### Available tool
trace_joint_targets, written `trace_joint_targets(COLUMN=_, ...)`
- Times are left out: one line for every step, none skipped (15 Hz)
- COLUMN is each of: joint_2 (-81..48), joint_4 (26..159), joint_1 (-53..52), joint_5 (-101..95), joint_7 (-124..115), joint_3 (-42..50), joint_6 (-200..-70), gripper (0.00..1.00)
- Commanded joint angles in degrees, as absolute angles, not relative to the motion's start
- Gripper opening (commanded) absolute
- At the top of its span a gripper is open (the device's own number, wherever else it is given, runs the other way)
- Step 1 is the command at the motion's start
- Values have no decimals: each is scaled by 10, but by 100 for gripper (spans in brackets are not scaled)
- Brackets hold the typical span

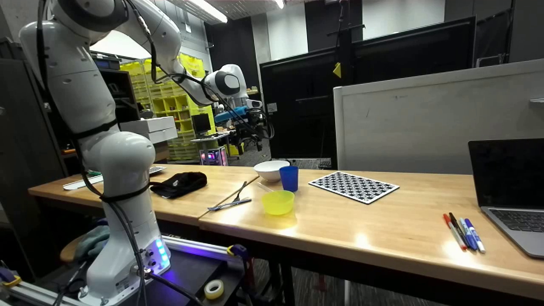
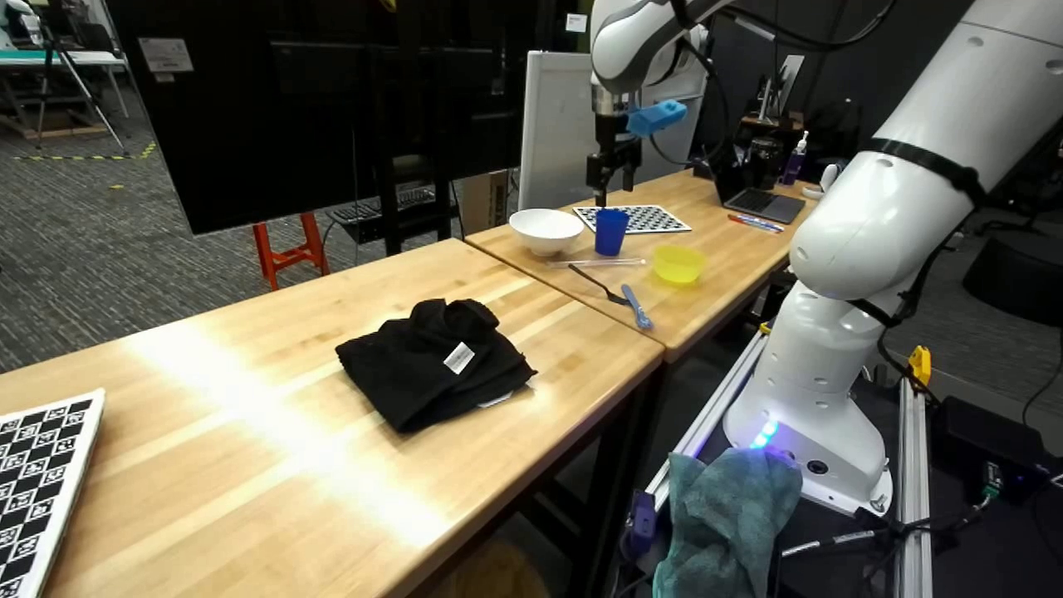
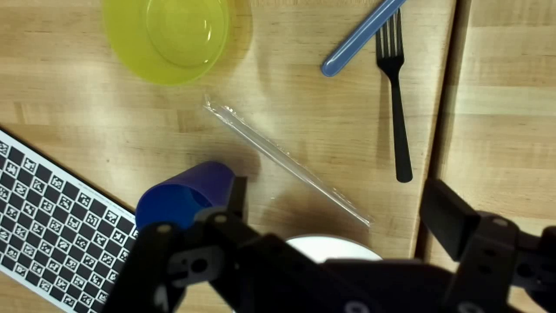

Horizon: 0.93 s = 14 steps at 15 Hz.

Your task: Put the black fork in the blue cup

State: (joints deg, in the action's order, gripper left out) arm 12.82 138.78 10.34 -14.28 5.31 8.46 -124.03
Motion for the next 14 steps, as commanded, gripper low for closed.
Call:
trace_joint_targets(joint_2=128, joint_4=1387, joint_1=101, joint_5=-143, joint_7=53, joint_3=86, joint_6=-1239, gripper=100)
trace_joint_targets(joint_2=125, joint_4=1386, joint_1=100, joint_5=-141, joint_7=51, joint_3=85, joint_6=-1240, gripper=100)
trace_joint_targets(joint_2=124, joint_4=1388, joint_1=99, joint_5=-141, joint_7=49, joint_3=84, joint_6=-1243, gripper=100)
trace_joint_targets(joint_2=126, joint_4=1392, joint_1=97, joint_5=-141, joint_7=48, joint_3=83, joint_6=-1251, gripper=100)
trace_joint_targets(joint_2=127, joint_4=1396, joint_1=95, joint_5=-140, joint_7=46, joint_3=82, joint_6=-1254, gripper=100)
trace_joint_targets(joint_2=126, joint_4=1399, joint_1=92, joint_5=-134, joint_7=49, joint_3=81, joint_6=-1260, gripper=100)
trace_joint_targets(joint_2=125, joint_4=1403, joint_1=88, joint_5=-125, joint_7=48, joint_3=81, joint_6=-1264, gripper=100)
trace_joint_targets(joint_2=123, joint_4=1405, joint_1=85, joint_5=-116, joint_7=45, joint_3=79, joint_6=-1264, gripper=100)
trace_joint_targets(joint_2=120, joint_4=1407, joint_1=82, joint_5=-111, joint_7=42, joint_3=77, joint_6=-1262, gripper=100)
trace_joint_targets(joint_2=117, joint_4=1410, joint_1=79, joint_5=-97, joint_7=40, joint_3=77, joint_6=-1260, gripper=100)
trace_joint_targets(joint_2=113, joint_4=1411, joint_1=75, joint_5=-80, joint_7=40, joint_3=77, joint_6=-1249, gripper=100)
trace_joint_targets(joint_2=109, joint_4=1412, joint_1=73, joint_5=-63, joint_7=38, joint_3=77, joint_6=-1238, gripper=100)
trace_joint_targets(joint_2=106, joint_4=1415, joint_1=72, joint_5=-50, joint_7=34, joint_3=77, joint_6=-1231, gripper=100)
trace_joint_targets(joint_2=104, joint_4=1418, joint_1=72, joint_5=-40, joint_7=29, joint_3=77, joint_6=-1226, gripper=100)
